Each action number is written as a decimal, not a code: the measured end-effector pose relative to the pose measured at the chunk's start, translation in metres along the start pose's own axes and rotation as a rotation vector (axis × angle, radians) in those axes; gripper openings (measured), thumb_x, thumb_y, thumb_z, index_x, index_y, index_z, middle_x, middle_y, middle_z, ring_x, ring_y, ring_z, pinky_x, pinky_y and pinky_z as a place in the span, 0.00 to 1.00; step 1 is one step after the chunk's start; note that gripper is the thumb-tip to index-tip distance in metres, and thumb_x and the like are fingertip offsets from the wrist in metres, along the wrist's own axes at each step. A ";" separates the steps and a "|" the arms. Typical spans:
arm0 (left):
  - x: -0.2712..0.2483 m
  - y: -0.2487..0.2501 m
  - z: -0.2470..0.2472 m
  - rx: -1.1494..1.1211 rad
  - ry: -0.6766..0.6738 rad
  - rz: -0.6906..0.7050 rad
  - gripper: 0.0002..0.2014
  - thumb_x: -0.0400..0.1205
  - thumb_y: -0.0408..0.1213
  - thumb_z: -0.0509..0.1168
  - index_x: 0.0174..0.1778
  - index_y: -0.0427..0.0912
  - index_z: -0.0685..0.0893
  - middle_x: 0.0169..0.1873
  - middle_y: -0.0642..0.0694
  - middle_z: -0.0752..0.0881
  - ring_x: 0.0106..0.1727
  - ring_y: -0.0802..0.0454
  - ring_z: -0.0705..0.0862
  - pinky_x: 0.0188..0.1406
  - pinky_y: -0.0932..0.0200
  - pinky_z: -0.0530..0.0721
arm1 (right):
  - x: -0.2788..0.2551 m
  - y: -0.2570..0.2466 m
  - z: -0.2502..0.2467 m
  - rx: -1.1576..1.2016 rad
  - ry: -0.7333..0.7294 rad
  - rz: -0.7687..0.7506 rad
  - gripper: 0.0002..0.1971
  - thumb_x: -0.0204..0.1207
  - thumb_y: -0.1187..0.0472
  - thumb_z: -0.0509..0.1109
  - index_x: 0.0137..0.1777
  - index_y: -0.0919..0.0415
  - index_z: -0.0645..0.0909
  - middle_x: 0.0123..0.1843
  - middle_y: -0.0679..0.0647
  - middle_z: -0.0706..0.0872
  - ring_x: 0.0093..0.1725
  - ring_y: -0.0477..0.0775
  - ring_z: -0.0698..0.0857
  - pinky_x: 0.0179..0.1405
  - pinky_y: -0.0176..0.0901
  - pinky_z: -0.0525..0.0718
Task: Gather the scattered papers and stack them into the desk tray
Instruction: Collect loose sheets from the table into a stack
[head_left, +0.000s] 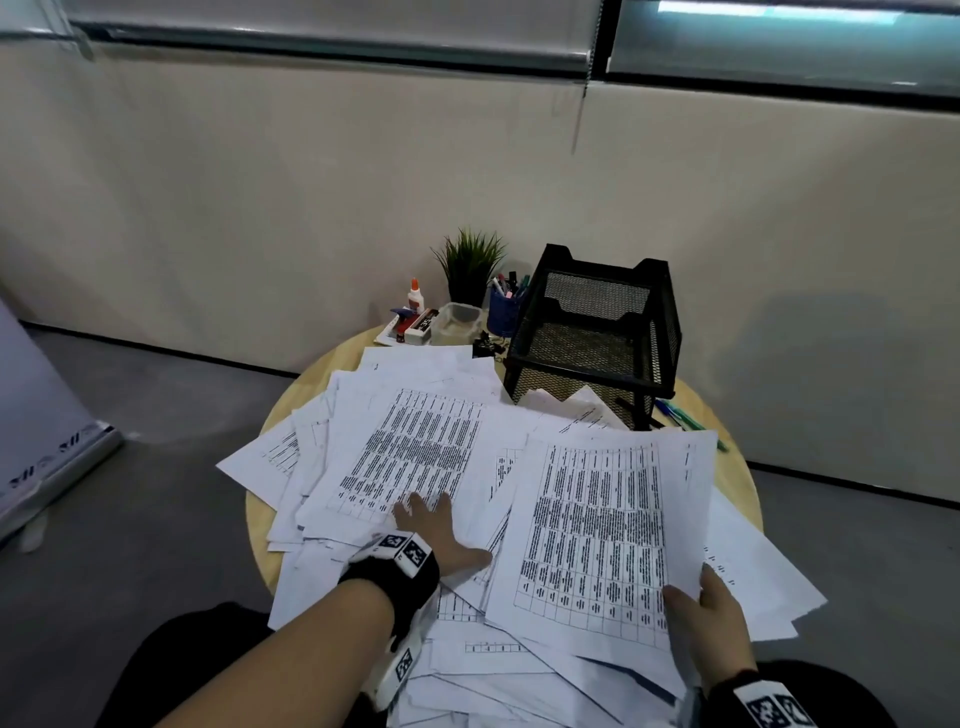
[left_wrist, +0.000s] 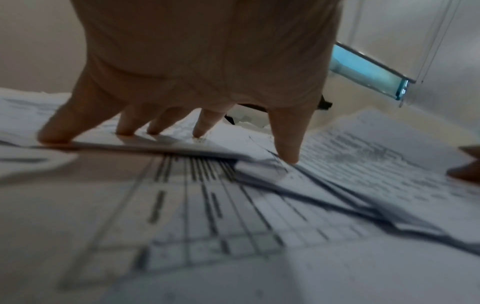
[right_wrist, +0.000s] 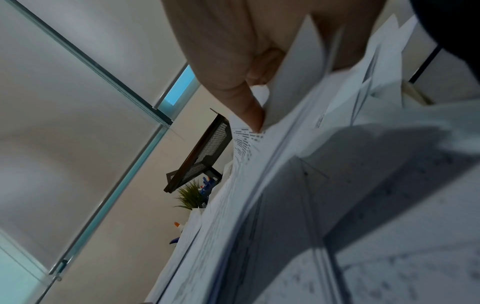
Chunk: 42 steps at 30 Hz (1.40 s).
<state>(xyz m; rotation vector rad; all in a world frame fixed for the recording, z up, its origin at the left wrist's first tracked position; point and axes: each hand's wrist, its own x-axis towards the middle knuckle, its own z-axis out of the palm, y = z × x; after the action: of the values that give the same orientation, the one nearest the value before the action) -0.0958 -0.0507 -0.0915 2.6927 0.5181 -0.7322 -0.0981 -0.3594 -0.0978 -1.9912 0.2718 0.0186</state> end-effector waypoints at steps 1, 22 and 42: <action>0.002 0.004 0.003 -0.010 0.008 -0.022 0.55 0.72 0.67 0.63 0.83 0.45 0.37 0.81 0.32 0.37 0.80 0.27 0.37 0.77 0.29 0.51 | -0.001 0.000 0.000 -0.012 0.009 -0.007 0.13 0.74 0.72 0.64 0.55 0.58 0.80 0.45 0.61 0.87 0.43 0.62 0.83 0.42 0.48 0.77; -0.019 0.006 -0.034 -0.174 0.320 0.161 0.18 0.85 0.32 0.51 0.71 0.42 0.74 0.58 0.40 0.85 0.50 0.44 0.84 0.50 0.55 0.82 | 0.002 0.010 0.008 -0.016 -0.043 0.093 0.11 0.73 0.70 0.63 0.54 0.61 0.80 0.44 0.60 0.88 0.44 0.62 0.85 0.46 0.52 0.83; -0.089 0.089 0.021 -0.418 -0.169 0.527 0.29 0.75 0.48 0.68 0.73 0.49 0.73 0.67 0.45 0.80 0.63 0.49 0.80 0.60 0.57 0.76 | 0.001 -0.022 0.035 0.218 -0.257 0.209 0.23 0.69 0.48 0.78 0.57 0.65 0.84 0.52 0.57 0.90 0.50 0.60 0.89 0.58 0.57 0.84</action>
<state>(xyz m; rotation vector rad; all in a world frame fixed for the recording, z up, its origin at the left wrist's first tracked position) -0.1398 -0.1613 -0.0442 2.2017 -0.0824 -0.6070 -0.0888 -0.3195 -0.0926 -1.7156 0.3008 0.3613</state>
